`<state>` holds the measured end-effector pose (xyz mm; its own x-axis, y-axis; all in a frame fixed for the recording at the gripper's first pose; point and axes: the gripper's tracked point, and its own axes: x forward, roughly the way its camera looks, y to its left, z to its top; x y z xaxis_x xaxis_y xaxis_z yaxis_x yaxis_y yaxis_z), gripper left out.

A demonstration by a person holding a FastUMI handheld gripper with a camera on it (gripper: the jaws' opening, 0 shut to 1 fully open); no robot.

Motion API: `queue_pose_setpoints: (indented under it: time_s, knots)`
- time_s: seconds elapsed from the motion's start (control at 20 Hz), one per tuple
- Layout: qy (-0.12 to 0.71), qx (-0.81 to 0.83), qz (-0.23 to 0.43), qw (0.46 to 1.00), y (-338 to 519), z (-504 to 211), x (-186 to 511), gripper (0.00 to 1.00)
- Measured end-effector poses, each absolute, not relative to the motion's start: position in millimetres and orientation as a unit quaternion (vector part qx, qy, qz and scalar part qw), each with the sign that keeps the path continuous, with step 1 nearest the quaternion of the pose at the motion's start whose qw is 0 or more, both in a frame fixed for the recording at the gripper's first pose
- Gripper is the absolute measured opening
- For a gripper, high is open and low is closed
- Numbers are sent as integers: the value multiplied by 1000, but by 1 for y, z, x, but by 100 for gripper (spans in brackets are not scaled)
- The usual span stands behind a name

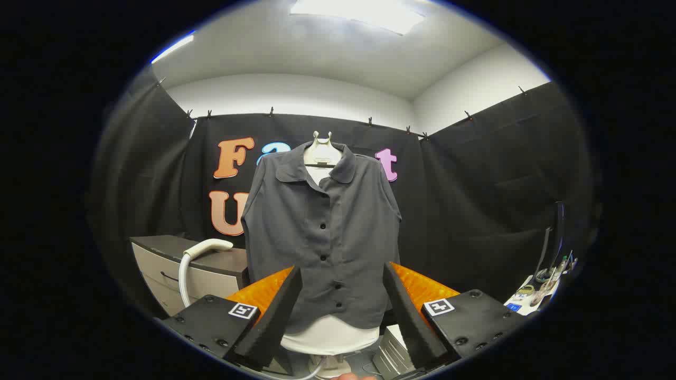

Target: Iron the clothes twice with a garment steamer, once on the left side and once on the right side.

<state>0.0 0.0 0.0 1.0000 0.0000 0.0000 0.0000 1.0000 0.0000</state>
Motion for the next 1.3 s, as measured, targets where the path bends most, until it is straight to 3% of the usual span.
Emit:
queue_pose_setpoints:
  time_s: [1.3]
  knots:
    - [20, 31, -23, 999, 9, -4, 24, 98]
